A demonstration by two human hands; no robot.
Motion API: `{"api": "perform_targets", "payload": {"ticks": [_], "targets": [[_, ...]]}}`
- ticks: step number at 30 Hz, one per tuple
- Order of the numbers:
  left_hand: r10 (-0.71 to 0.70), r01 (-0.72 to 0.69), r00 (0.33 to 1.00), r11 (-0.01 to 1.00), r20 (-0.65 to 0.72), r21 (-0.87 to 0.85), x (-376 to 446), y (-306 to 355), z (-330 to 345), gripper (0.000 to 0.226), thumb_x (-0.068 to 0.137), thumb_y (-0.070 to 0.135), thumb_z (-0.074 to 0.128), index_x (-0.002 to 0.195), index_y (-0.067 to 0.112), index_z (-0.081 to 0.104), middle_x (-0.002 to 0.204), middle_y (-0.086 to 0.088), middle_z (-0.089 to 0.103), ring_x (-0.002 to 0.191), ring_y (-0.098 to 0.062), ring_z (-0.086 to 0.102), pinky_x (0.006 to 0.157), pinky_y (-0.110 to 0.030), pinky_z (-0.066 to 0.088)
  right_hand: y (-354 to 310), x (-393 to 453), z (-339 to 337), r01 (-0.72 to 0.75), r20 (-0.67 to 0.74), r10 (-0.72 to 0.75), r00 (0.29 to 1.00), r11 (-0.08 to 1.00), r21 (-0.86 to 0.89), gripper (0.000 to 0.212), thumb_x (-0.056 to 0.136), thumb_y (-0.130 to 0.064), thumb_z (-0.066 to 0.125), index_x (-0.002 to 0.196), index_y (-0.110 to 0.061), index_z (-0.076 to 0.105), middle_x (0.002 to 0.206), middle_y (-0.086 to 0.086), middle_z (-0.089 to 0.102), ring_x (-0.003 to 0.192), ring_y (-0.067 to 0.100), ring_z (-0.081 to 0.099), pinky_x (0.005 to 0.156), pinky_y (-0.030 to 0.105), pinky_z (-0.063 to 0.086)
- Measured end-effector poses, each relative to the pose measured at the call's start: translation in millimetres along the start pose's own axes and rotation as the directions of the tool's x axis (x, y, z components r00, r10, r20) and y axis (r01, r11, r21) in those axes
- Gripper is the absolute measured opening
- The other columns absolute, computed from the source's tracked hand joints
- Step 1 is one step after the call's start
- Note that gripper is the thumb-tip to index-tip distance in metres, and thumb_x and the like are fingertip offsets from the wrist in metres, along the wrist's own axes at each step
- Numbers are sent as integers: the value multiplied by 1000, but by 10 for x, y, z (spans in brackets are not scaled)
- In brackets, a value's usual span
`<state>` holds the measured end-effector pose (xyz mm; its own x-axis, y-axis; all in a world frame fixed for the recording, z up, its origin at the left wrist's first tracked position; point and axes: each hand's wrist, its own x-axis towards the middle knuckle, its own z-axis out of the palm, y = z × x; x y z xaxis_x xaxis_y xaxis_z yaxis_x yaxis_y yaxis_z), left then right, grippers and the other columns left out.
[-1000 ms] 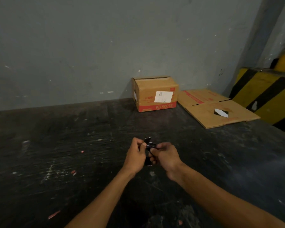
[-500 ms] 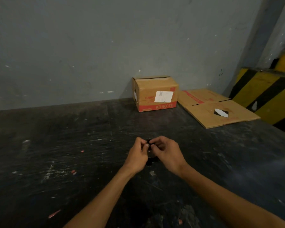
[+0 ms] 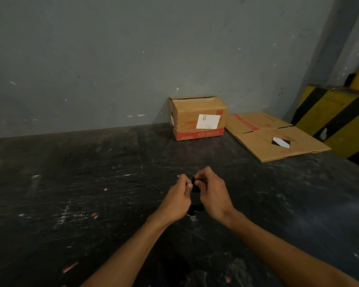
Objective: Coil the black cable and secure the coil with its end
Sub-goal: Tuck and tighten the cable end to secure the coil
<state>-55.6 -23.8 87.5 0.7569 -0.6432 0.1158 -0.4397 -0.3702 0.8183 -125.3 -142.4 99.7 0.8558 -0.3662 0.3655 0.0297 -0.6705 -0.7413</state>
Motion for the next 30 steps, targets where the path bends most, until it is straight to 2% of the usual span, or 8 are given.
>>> {"api": "perform_targets", "payload": {"ticks": [4,7,11,13,18,21,25,30], "targets": [[-65,65,998,998,16,-21,15,-54,-20,17,102,30,34,90,30,45,87,-4,60,69,-12,54,54,-25,40,2,51,6,-55,27,53,998,994,91,33,92,-7,57,116,-30,52,91,-9,64,83,1,63,64,13,48],[-94,94,995,995,17,-27,59,-70,-14,14,102,33,36,93,32,48,87,0,60,71,-9,55,58,-24,41,61,125,46,-118,23,117,993,991,64,19,93,-5,55,102,-19,63,94,-5,65,85,1,61,63,9,46],[-158,149,987,964,-27,-221,67,-182,13,34,93,34,57,124,30,44,125,9,54,109,-8,54,90,-28,47,170,235,70,-267,-21,275,961,946,185,21,94,-2,51,91,-22,56,94,2,62,85,11,61,69,26,54],[-274,269,961,881,44,-389,30,-287,33,47,88,32,66,128,26,44,127,4,58,110,-13,59,88,-31,51,253,287,95,-327,-55,352,934,908,260,24,94,-2,51,85,-25,54,95,2,61,91,16,62,76,33,57],[-471,409,876,611,103,-678,-14,-581,128,35,86,17,70,117,21,55,104,-9,70,79,-20,71,70,-31,58,525,257,289,-414,-52,448,893,860,297,22,94,-3,53,88,-24,56,94,-2,63,91,12,63,68,21,52],[-509,431,860,674,45,-600,21,-729,165,32,87,17,69,111,32,54,97,-4,72,78,-17,68,70,-29,58,723,174,428,-355,15,356,934,927,123,24,93,-2,53,93,-26,57,96,-1,63,85,7,62,61,13,48],[-528,488,849,770,21,-410,72,-1011,197,26,89,14,65,108,31,58,99,1,69,80,-10,66,62,-21,52,960,83,607,-281,149,305,940,945,-167,24,91,-2,55,95,-21,69,99,4,63,89,14,60,79,27,51],[-580,577,814,800,36,-164,70,-1372,290,29,88,17,67,113,30,59,97,4,62,83,-8,62,65,-19,47,1131,-21,835,-312,295,372,880,921,-232,25,91,-5,54,96,-22,72,101,5,67,84,16,64,77,32,55]]}}
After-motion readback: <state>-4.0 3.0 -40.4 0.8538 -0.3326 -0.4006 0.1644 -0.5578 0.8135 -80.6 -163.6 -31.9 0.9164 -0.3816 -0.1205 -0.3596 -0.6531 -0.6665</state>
